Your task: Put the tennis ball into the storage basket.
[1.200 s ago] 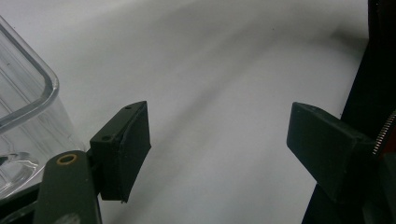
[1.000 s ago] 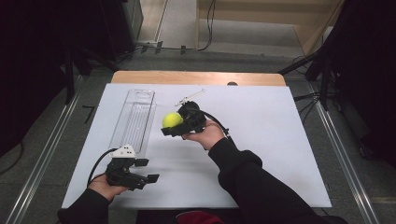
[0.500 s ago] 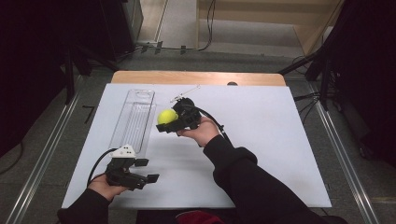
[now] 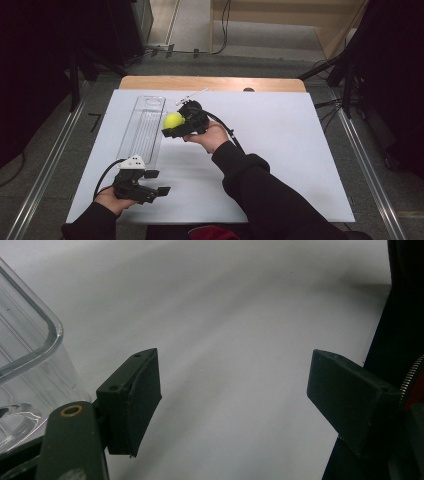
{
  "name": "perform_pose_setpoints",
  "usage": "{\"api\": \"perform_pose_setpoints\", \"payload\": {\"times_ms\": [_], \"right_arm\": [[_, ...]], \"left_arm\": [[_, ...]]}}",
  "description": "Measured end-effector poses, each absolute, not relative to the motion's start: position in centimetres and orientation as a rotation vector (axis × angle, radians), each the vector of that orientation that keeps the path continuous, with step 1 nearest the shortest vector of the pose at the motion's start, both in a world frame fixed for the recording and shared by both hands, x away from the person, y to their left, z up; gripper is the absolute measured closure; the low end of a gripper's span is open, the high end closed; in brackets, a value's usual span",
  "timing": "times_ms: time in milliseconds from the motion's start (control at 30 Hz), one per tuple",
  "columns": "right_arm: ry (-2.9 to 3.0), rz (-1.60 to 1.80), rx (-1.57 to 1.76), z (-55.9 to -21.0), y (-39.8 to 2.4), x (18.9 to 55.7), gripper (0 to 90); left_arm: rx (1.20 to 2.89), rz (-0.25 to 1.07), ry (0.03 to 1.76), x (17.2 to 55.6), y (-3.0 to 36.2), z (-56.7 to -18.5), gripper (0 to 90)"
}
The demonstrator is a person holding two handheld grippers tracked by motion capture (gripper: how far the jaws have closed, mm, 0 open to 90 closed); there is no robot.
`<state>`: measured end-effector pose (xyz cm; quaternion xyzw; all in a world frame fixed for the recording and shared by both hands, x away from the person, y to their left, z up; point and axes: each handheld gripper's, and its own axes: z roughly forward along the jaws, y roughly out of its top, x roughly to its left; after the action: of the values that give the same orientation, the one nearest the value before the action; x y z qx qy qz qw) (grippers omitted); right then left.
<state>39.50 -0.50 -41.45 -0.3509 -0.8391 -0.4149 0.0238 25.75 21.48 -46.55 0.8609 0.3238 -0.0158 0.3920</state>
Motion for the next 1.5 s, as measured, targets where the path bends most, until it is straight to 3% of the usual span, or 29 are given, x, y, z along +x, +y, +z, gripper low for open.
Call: {"api": "perform_pose_setpoints", "payload": {"times_ms": [1500], "right_arm": [[-2.631, -1.283, -1.068, -40.5, 4.5, 42.2, 22.9]], "left_arm": [[2.184, -0.045, 0.817, 25.7, 21.5, -46.5, 22.2]]}}
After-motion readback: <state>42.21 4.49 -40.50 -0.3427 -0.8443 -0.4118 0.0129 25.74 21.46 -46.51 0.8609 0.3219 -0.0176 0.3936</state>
